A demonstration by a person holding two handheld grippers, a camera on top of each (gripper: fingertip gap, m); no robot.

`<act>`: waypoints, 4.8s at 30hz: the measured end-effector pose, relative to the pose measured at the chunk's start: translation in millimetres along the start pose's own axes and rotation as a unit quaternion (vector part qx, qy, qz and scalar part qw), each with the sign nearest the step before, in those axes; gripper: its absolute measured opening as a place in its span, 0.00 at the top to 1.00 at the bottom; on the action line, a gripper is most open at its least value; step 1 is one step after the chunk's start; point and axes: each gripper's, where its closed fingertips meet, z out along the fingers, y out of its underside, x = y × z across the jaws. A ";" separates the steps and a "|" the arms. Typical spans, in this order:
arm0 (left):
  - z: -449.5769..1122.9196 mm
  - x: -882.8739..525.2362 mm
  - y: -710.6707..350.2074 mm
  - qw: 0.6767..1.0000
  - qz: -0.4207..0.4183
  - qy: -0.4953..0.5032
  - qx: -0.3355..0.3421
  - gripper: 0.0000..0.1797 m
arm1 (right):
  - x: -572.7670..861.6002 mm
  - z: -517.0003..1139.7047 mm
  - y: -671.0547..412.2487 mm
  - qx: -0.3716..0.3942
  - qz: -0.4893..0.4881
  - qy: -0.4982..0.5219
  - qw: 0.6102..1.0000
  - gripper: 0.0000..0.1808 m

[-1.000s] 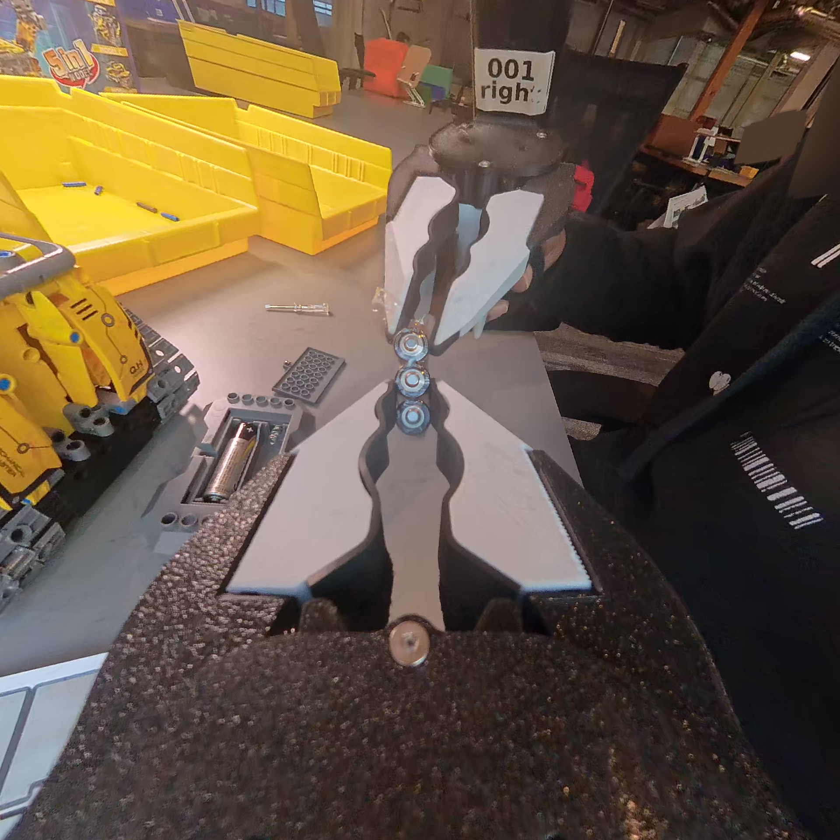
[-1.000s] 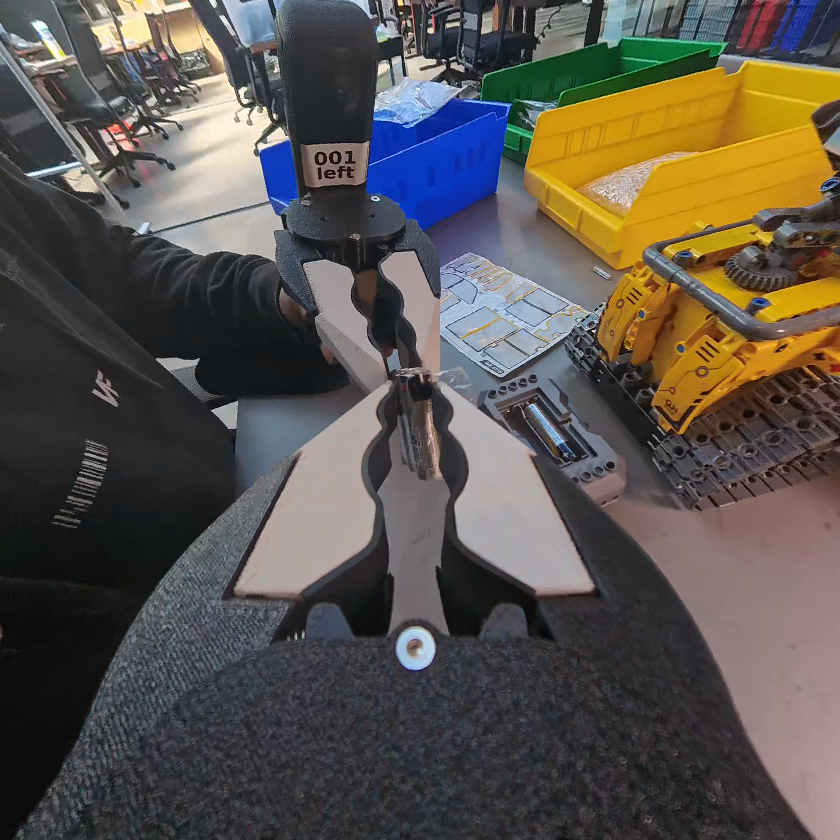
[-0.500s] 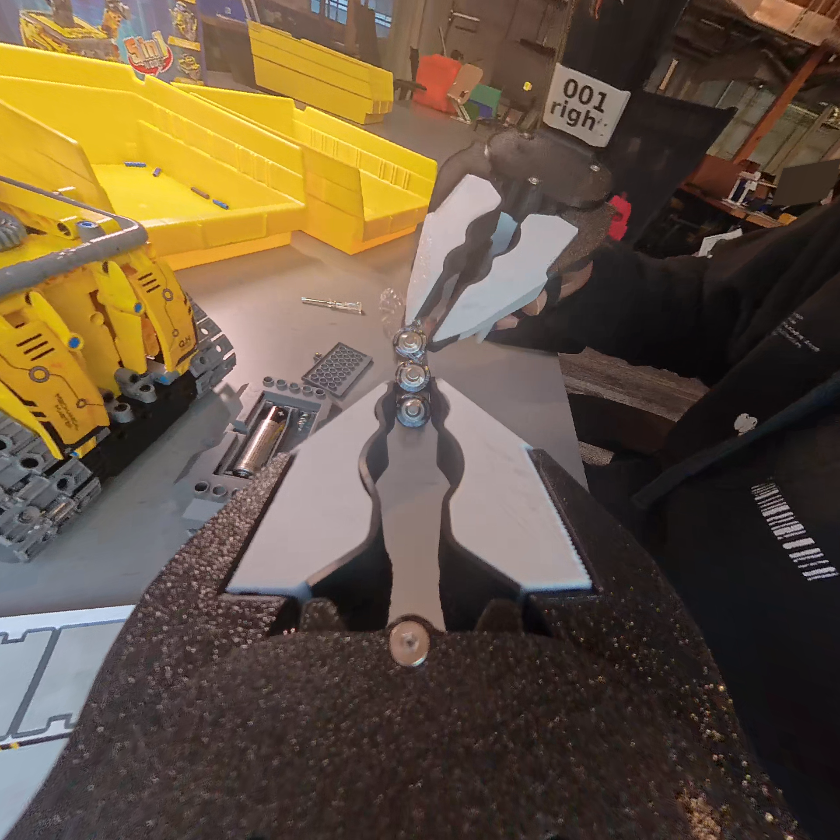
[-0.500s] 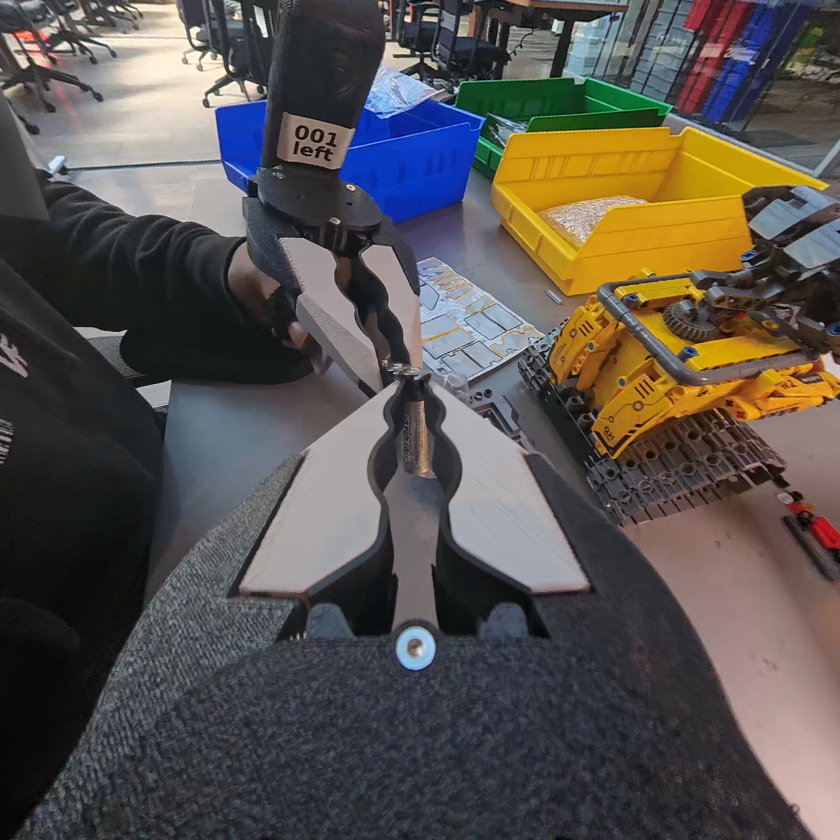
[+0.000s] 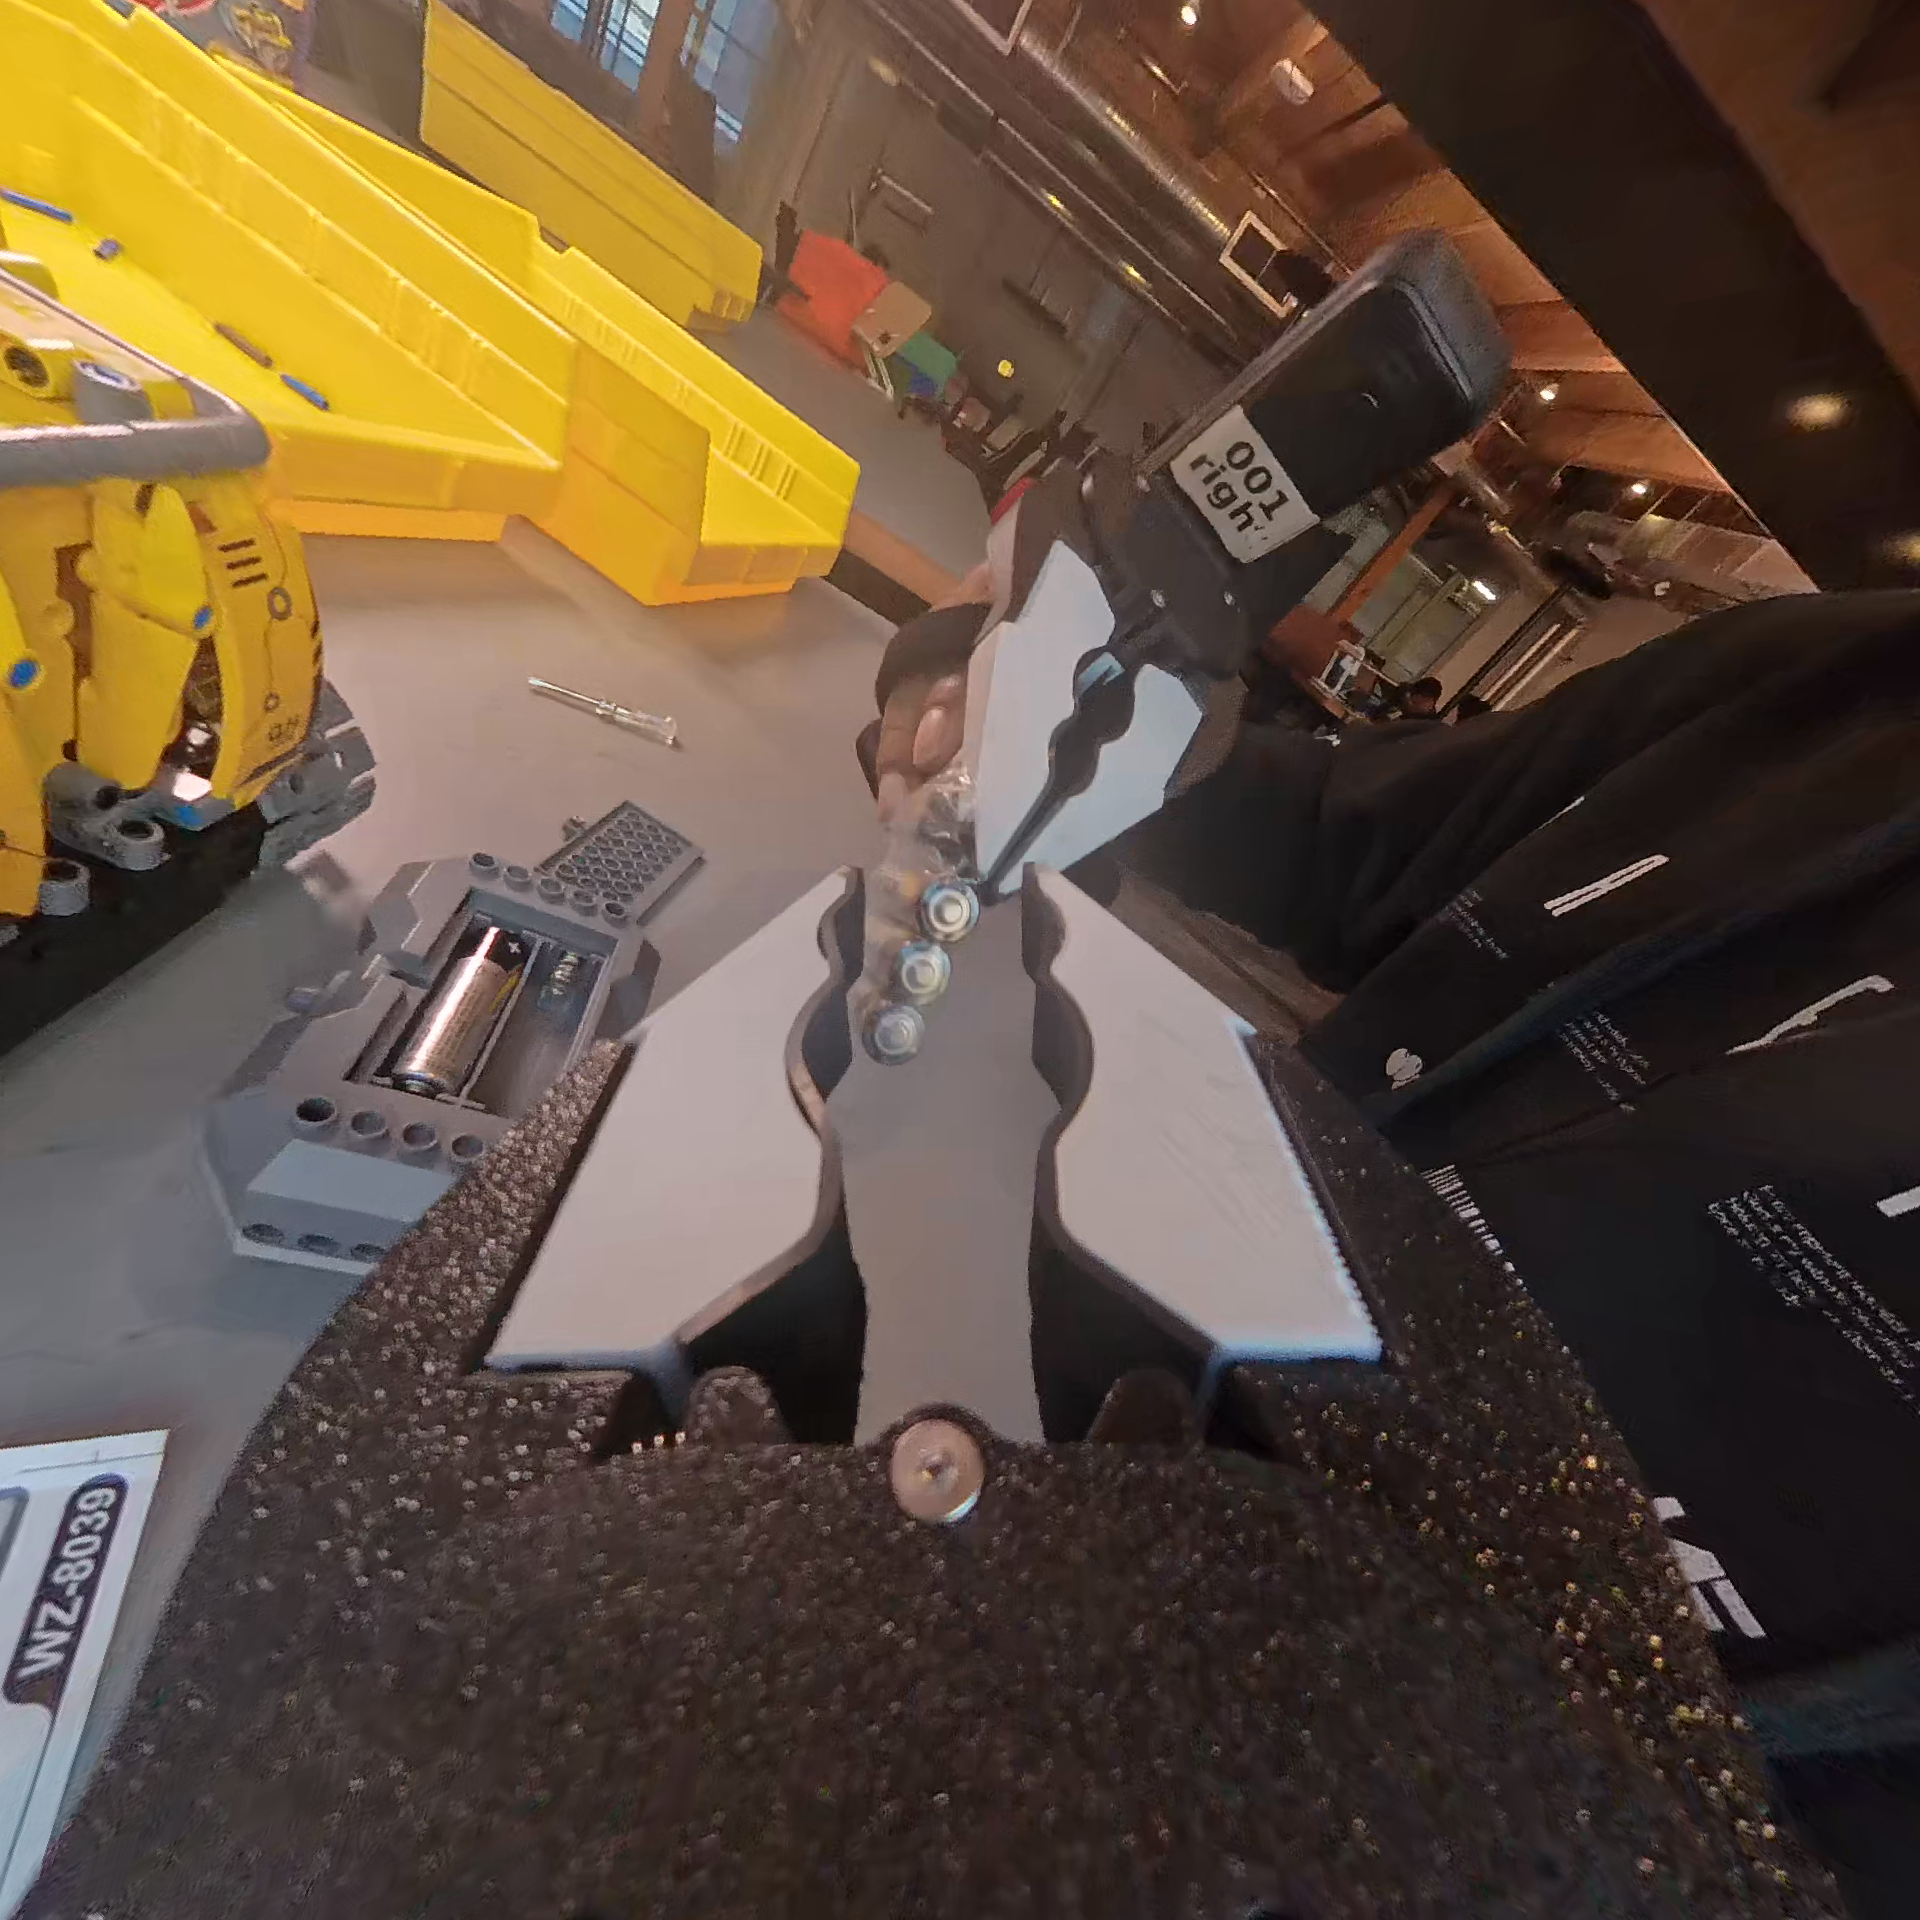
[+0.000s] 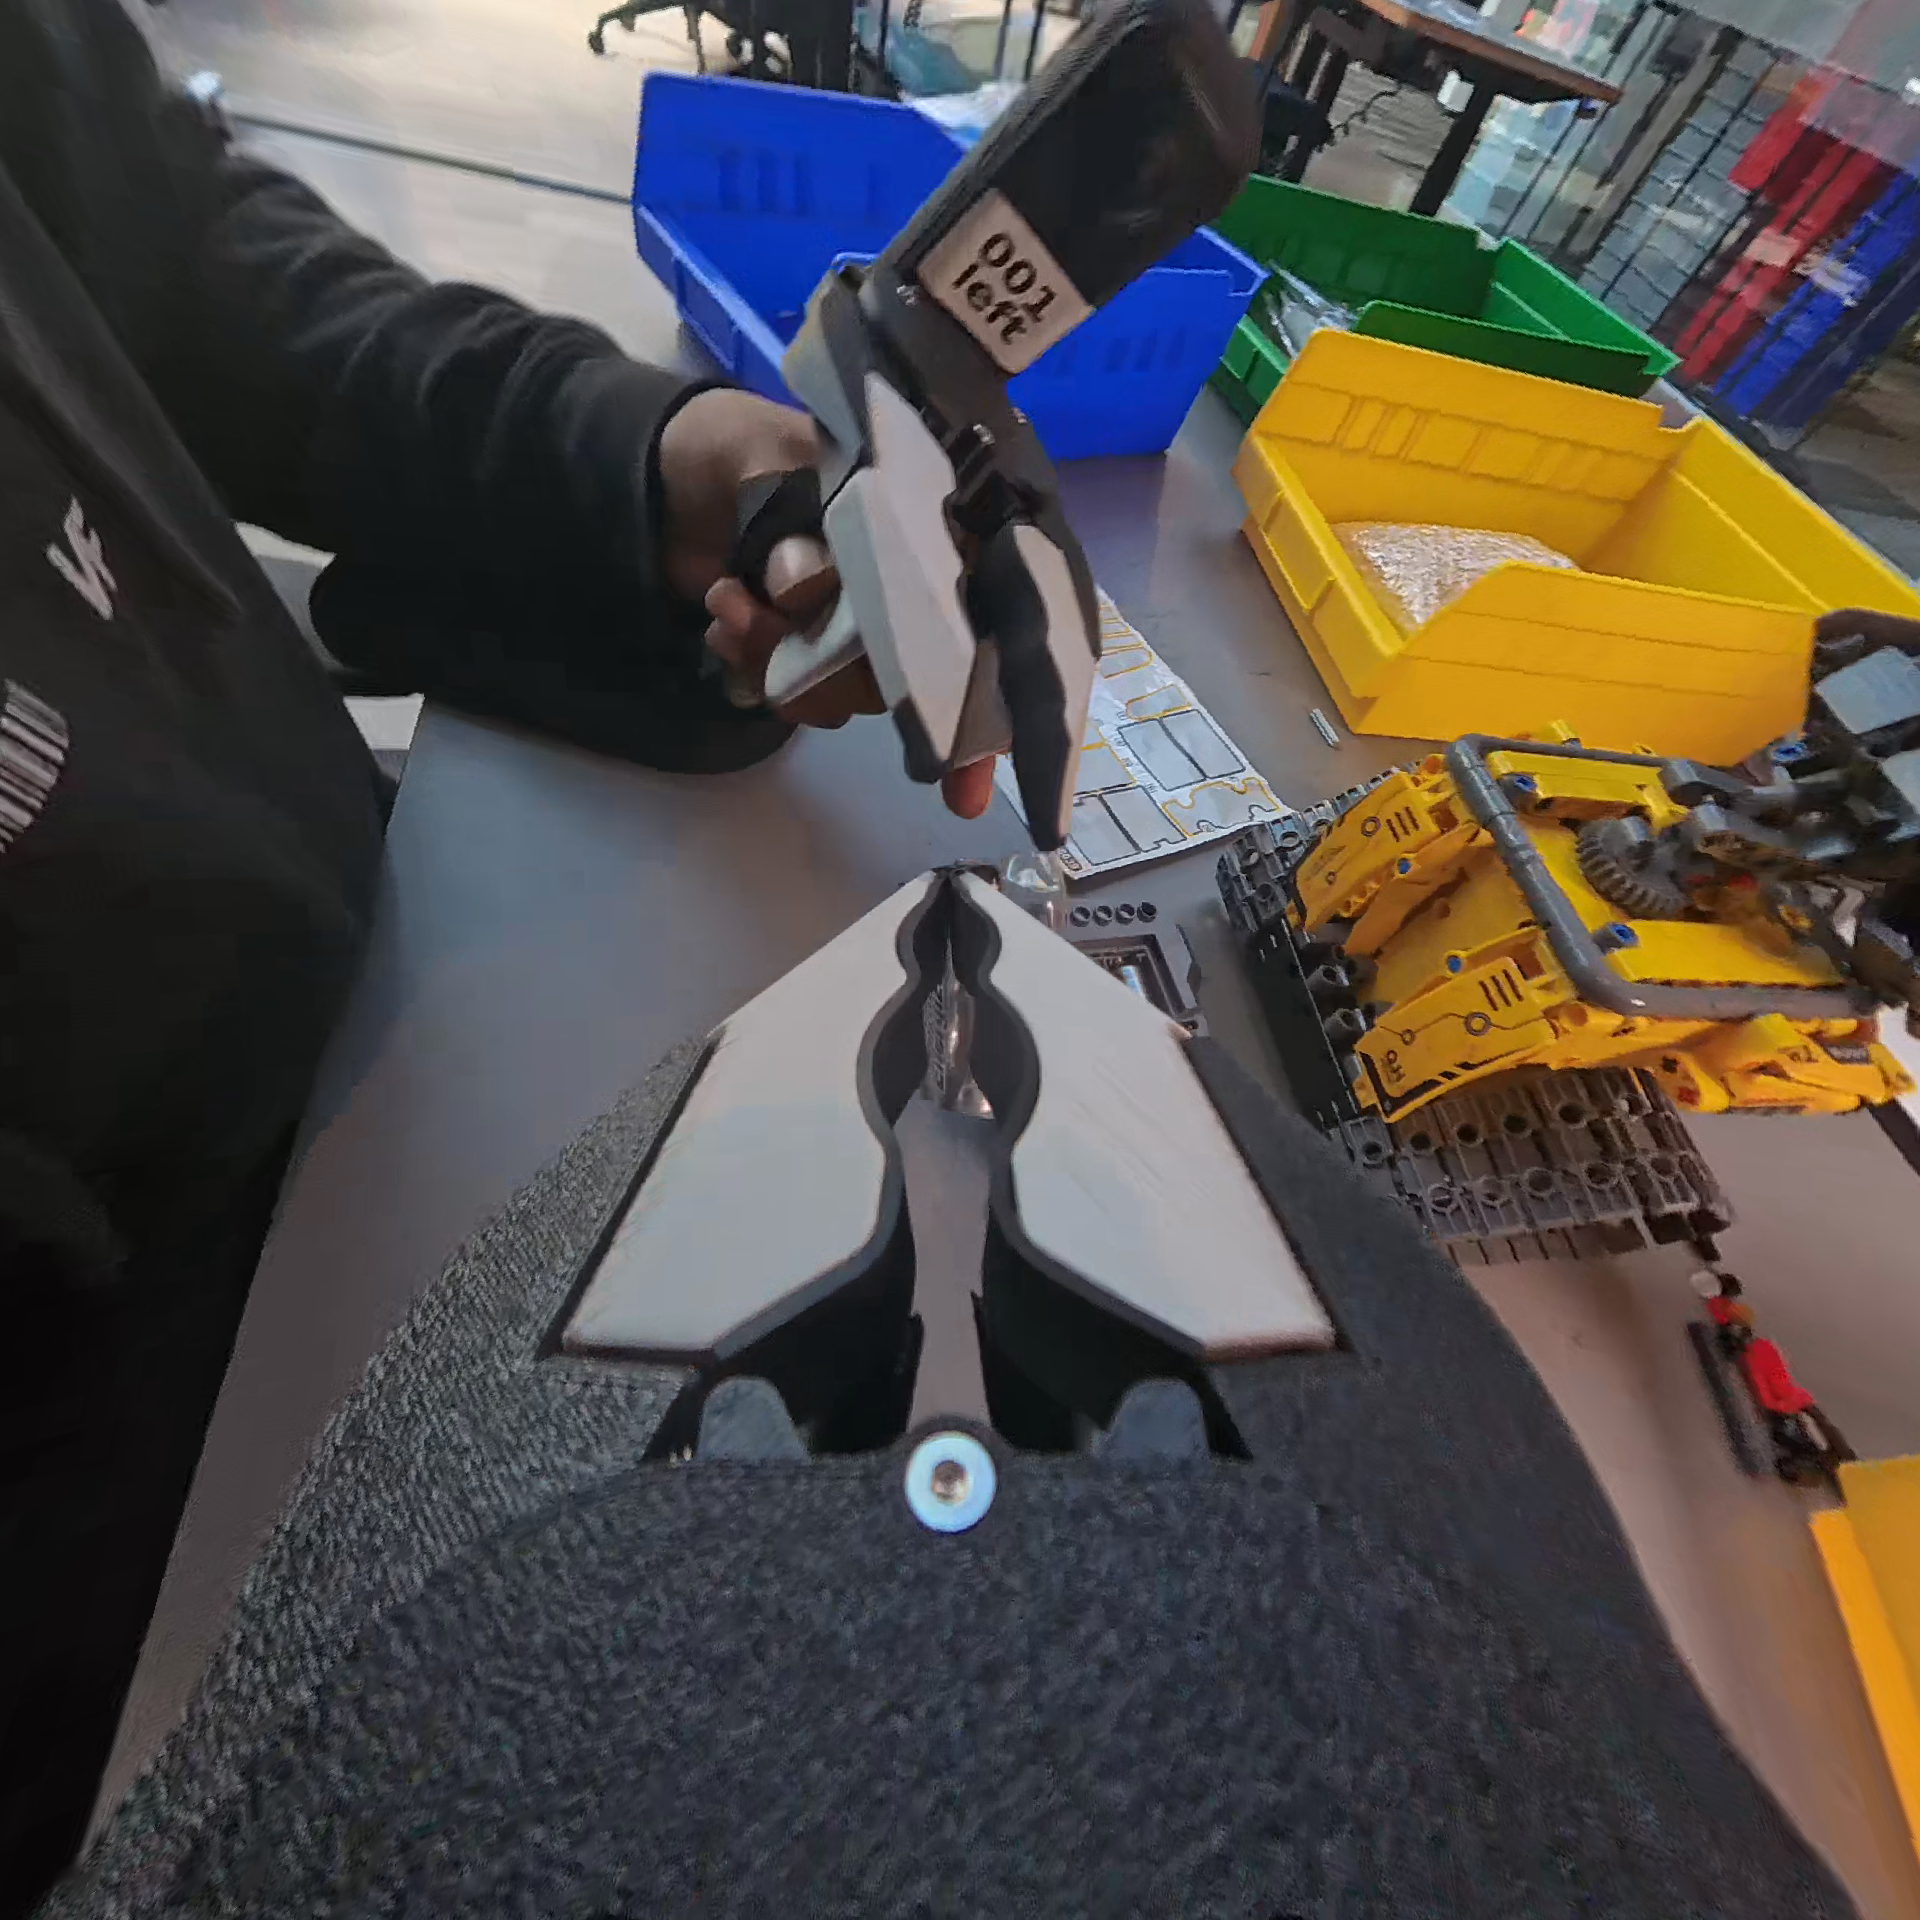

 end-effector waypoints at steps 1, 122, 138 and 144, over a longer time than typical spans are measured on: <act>0.5 -2.2 1.2 1.000 -0.007 -0.002 -0.008 0.84 | -3.9 1.7 1.8 -0.010 -0.021 -0.009 1.000 1.00; 10.8 -30.5 68.0 0.913 0.229 -0.222 -0.255 0.93 | 7.0 14.3 65.8 -0.054 0.238 0.106 0.964 0.97; 10.6 -11.0 68.6 0.953 0.175 -0.124 -0.215 0.93 | -30.8 42.6 64.6 -0.080 0.049 -0.003 0.996 0.92; 2.0 0.1 59.8 0.968 0.149 -0.082 -0.183 0.83 | -31.4 30.8 47.1 -0.022 0.125 -0.055 0.990 0.92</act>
